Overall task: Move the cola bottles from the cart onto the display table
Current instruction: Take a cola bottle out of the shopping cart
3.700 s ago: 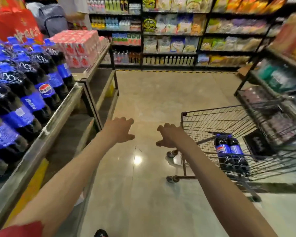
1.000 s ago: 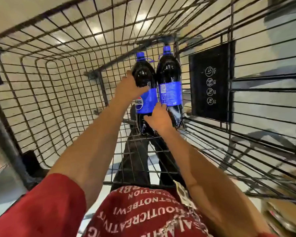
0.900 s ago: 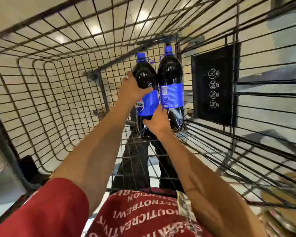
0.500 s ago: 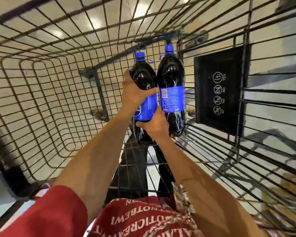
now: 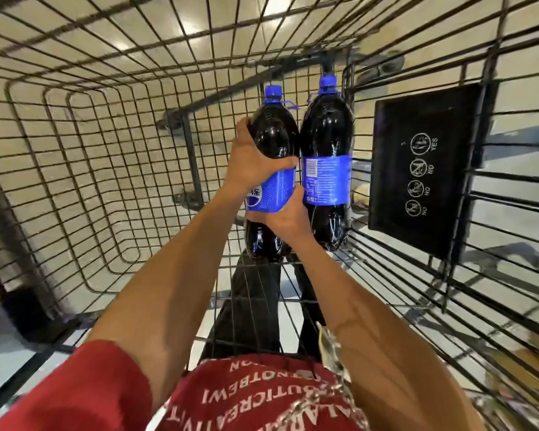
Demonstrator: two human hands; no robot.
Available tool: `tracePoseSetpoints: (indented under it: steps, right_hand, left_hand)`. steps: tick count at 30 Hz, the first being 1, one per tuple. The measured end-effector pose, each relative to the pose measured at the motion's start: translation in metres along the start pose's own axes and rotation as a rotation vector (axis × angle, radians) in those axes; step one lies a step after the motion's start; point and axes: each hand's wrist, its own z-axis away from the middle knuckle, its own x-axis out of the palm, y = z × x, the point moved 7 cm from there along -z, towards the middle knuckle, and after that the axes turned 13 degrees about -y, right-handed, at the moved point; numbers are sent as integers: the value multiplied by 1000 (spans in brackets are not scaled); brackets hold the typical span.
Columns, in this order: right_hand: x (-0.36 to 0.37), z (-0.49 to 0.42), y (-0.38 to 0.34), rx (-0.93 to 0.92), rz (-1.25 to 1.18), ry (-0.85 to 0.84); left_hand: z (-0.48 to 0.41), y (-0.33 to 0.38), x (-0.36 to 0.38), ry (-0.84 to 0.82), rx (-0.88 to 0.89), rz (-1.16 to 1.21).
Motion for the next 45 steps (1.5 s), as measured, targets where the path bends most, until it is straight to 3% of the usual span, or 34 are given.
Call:
tracePoseSetpoints:
  steps: [7, 16, 23, 35, 45]
  right_hand:
    - [18, 23, -7, -1, 67, 90]
    - [18, 92, -49, -91, 249, 92]
    - [11, 183, -116, -415, 389, 79]
    - [32, 332, -158, -839, 602, -129]
    - [129, 418, -179, -1072, 752, -440]
  left_hand:
    - [20, -3, -15, 10, -21, -2]
    - [109, 37, -54, 160, 76, 138]
    - [216, 90, -85, 376, 229, 242]
    - [421, 127, -93, 799, 409, 386]
    - [587, 111, -114, 1228, 468, 447]
